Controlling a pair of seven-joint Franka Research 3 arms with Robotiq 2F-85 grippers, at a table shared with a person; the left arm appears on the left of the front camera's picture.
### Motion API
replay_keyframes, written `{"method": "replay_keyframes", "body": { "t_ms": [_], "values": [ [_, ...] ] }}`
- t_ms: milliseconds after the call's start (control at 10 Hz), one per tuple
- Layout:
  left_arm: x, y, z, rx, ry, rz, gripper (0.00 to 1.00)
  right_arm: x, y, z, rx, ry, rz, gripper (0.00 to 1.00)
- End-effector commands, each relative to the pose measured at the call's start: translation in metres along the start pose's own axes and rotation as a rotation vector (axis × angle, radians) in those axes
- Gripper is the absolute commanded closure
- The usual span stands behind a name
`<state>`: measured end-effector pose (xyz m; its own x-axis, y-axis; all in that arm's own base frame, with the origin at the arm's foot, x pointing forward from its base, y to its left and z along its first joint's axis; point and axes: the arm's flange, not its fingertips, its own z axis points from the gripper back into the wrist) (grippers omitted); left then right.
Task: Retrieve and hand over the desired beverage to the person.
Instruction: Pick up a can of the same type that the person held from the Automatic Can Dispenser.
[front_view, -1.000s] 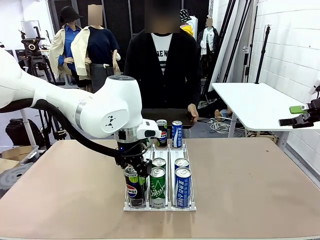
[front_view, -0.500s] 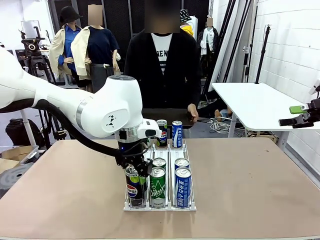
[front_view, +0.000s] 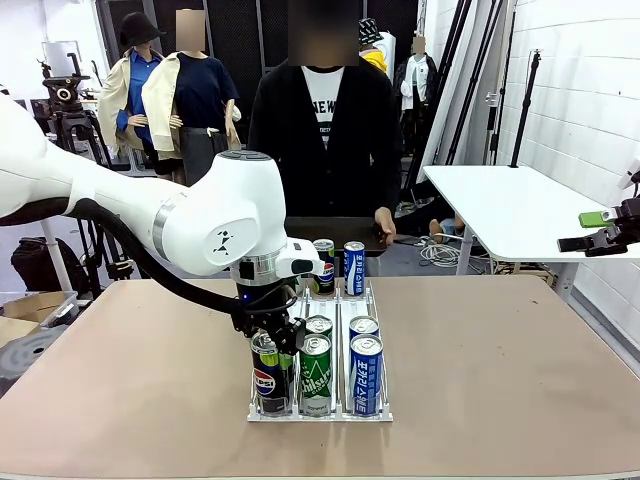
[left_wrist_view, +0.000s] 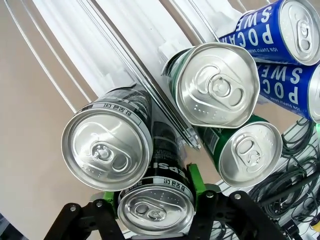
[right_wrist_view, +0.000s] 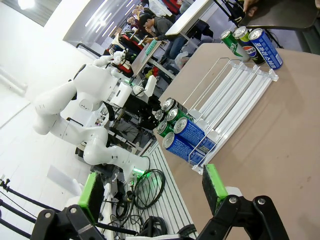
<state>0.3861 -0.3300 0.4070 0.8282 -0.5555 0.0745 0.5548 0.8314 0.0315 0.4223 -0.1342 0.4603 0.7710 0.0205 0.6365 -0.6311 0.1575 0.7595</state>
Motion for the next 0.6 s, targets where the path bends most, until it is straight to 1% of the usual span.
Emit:
{"method": "replay_keyframes", "body": {
  "t_ms": [0, 200, 500],
  "values": [
    [0.0, 0.0, 0.0, 0.004, 0.0, -0.003, 1.0, -0.001, 0.001, -0.001, 0.007, -0.006, 0.012, 0.0],
    [0.0, 0.0, 0.0, 0.0, 0.0, 0.0, 1.0, -0.001, 0.001, -0.001, 0.007, -0.006, 0.012, 0.0],
    [0.0, -0.011, 0.044, 0.069, -0.015, 0.11, 1.0, -0.001, 0.001, -0.001, 0.007, -0.006, 0.012, 0.0]
  ]
}}
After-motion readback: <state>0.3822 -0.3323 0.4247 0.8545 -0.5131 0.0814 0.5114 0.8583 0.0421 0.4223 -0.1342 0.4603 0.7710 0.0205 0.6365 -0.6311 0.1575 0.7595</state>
